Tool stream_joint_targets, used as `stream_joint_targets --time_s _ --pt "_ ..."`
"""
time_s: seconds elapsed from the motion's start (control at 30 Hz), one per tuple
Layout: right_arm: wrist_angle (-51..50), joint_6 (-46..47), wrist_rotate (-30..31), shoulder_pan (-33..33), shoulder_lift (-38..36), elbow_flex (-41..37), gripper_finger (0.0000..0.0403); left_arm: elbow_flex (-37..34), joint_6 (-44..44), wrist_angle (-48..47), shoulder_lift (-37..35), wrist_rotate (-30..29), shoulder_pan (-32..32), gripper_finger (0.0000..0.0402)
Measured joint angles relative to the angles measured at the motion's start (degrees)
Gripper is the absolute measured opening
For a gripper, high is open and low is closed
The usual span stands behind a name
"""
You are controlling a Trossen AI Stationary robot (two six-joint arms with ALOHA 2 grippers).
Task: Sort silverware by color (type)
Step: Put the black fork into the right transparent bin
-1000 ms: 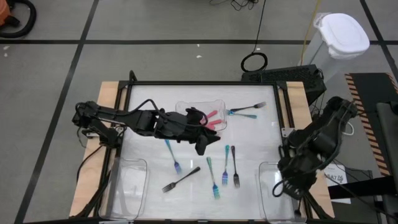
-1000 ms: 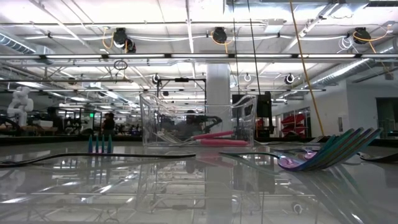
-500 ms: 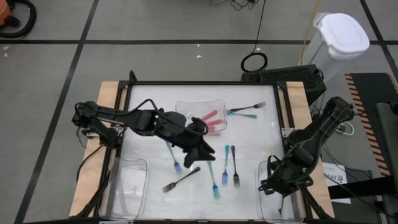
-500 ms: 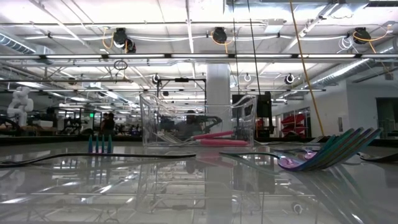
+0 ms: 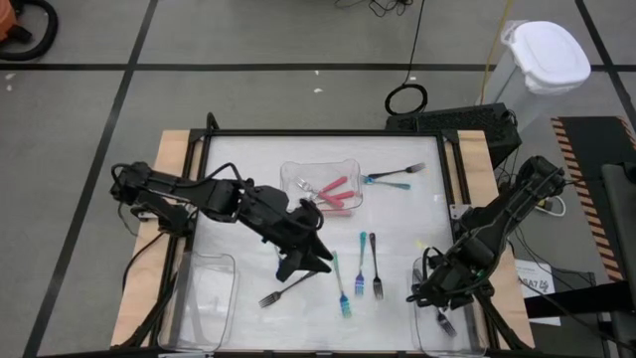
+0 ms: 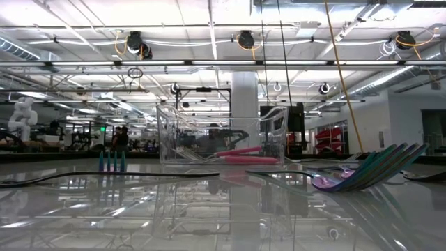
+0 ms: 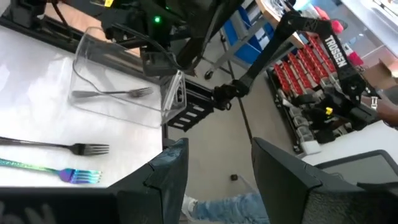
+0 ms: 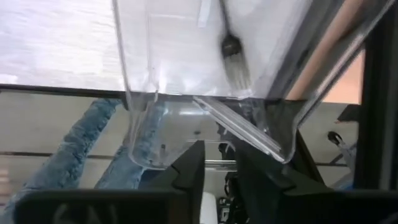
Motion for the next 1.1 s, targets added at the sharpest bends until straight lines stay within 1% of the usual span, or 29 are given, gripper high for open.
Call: stream_joint_targets --time_s 0.13,0.23,0.4,0.57,0.73,0.87,1.0,1.1 --pt "0.06 -1.01 0.47 0.0 -0.15 0.02 0.0123 0.0 0.17 -3.53 -0.87 -1.68 -0.25 0.0175" --pt "1.5 -1.85 1.68 0.0 -0.25 0.27 0.0139 0.02 1.16 -6.5 -1.6 -4.38 -0.37 0.0175" --pt "2.09 -4.52 9.39 0.02 -0.37 4.95 0.0152 0.02 1.13 -13.88 -1.77 -7.9 -0.34 0.0175" --pt "-0.77 -11.68 16.32 -0.63 -0.37 10.85 0.0153 0.02 1.05 -19.8 -1.7 -13.42 -0.35 0.0175" --pt "-3.55 -22.4 20.9 -1.95 -0.4 15.68 0.0153 0.02 0.59 -20.85 -1.44 -19.89 0.19 0.0175" --pt "-3.43 -33.96 22.82 -3.1 -0.41 17.59 0.0153 0.02 -5.23 -21.69 -1.44 -21.61 1.39 0.0175" --pt "-3.63 -44.74 23.98 -4.29 -0.41 17.73 0.0153 0.02 -10.48 -23.35 -1.21 -24.69 1.69 0.0175" --pt "-3.63 -53.2 24.17 -5.18 -0.41 17.73 0.0153 0.0 -13.82 -25.27 -0.77 -25.78 1.62 0.0175"
